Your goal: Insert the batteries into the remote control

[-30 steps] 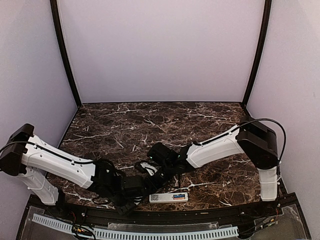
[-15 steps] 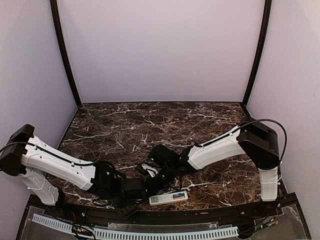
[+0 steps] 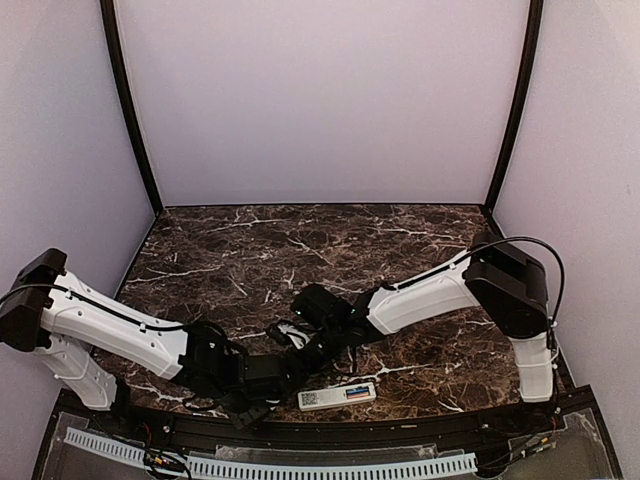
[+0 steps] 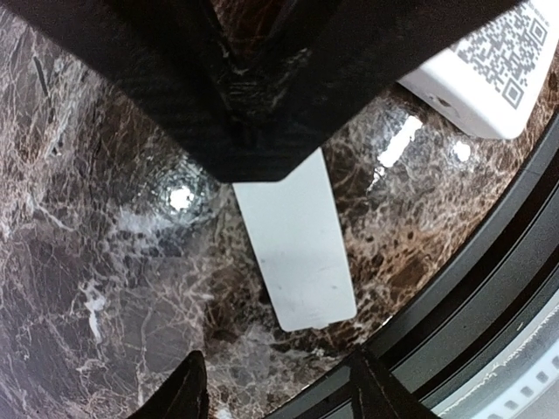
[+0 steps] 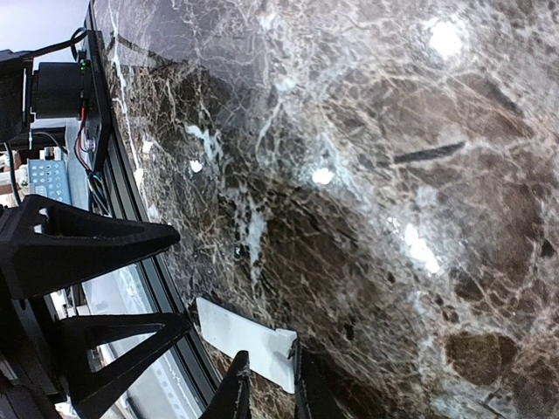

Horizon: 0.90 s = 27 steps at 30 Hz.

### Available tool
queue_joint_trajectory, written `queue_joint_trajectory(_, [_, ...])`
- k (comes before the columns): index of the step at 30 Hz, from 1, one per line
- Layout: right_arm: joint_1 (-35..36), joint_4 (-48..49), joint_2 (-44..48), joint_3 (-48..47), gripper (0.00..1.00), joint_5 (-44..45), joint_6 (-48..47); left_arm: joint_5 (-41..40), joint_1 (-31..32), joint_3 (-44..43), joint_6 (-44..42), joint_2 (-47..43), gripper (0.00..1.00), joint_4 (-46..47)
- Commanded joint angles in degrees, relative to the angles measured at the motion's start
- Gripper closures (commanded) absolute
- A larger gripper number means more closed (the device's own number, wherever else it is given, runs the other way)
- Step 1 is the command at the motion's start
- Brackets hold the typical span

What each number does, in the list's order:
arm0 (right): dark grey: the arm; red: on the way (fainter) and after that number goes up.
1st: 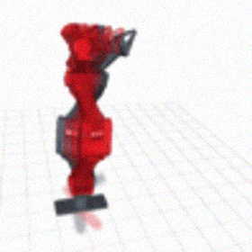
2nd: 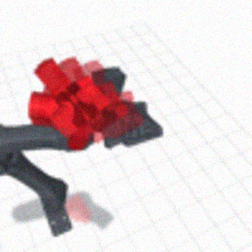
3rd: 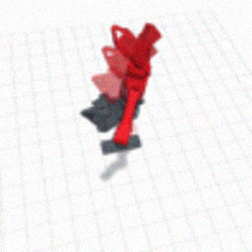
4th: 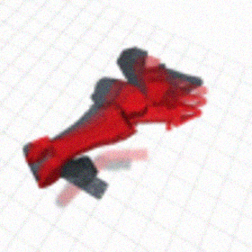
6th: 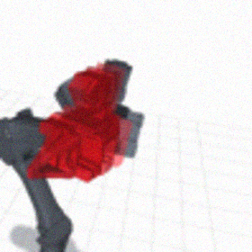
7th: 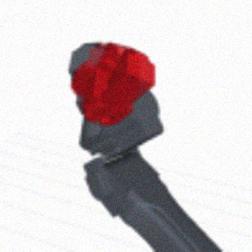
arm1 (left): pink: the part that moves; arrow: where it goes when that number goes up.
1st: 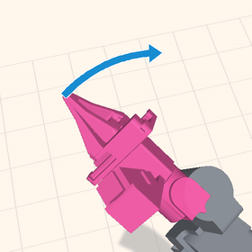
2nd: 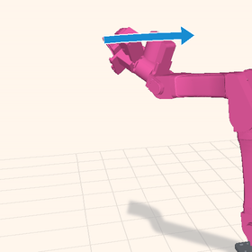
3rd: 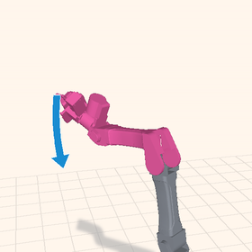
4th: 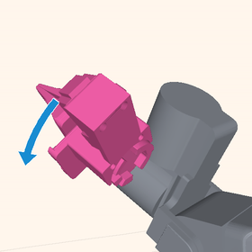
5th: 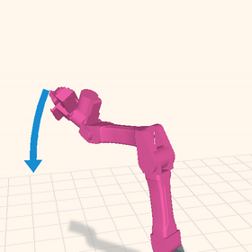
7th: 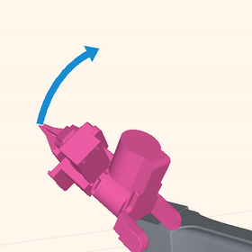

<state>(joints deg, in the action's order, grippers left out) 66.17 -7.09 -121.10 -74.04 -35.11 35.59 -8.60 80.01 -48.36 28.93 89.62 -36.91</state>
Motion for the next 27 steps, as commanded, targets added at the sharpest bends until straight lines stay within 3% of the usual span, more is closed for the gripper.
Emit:
queue_joint_trajectory(1, [2.9,0.0,-2.9,-0.5,0.83,0.0,-1.4,-2.3,-1.2,1.7,-0.3,-3.2,0.46,14.4])
queue_joint_trajectory(8, [2.0,0.2,0.0,1.8,0.83,2.1,-0.3,-3.2,-1.4,1.4,-5.6,-2.4,0.38,21.2])
queue_joint_trajectory(18, [-0.6,0.2,5.7,4.3,0.81,4.1,-0.7,0.6,-4.1,4.8,-7.3,-6.2,0.37,25.8])
queue_joint_trajectory(27, [-3.3,-1.1,10.2,7.7,0.78,6.8,-0.5,4.8,-4.8,1.1,-5.6,-0.3,0.42,16.6])
